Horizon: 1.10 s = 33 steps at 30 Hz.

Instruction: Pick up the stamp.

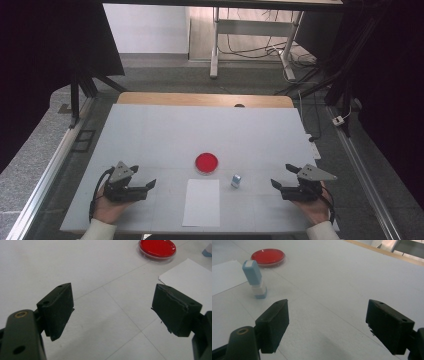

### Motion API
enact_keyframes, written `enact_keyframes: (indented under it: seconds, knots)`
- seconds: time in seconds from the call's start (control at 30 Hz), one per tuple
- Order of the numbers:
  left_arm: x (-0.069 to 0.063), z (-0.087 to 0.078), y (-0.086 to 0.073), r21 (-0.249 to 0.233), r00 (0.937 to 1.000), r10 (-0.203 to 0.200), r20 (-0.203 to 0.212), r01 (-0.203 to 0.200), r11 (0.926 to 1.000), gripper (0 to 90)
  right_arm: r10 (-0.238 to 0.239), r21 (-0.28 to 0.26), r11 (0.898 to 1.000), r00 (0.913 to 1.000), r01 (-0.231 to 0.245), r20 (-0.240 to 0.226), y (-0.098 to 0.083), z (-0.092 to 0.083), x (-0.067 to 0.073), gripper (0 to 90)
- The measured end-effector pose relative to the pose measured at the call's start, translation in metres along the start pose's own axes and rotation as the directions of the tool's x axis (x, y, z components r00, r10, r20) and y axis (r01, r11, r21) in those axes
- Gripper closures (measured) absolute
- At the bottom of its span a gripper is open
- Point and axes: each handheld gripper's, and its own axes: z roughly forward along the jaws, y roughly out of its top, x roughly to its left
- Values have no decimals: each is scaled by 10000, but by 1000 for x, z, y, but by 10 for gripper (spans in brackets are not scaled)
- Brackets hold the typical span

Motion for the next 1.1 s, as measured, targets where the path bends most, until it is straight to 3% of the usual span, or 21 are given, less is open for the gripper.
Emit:
enact_keyframes:
  seconds: [0.73, 1.1]
  knots:
    - [-5, 1, -2, 17, 9999, 142, -17, -142, 9999, 175, 127, -68, 9999, 9999, -127, 34, 1, 3, 1, 224]
    - [-4, -1, -3, 7, 9998, 180, -15, -180, 9998, 176, 104, -342, 9994, 9999, -107, -65, 13, 3, 5, 237]
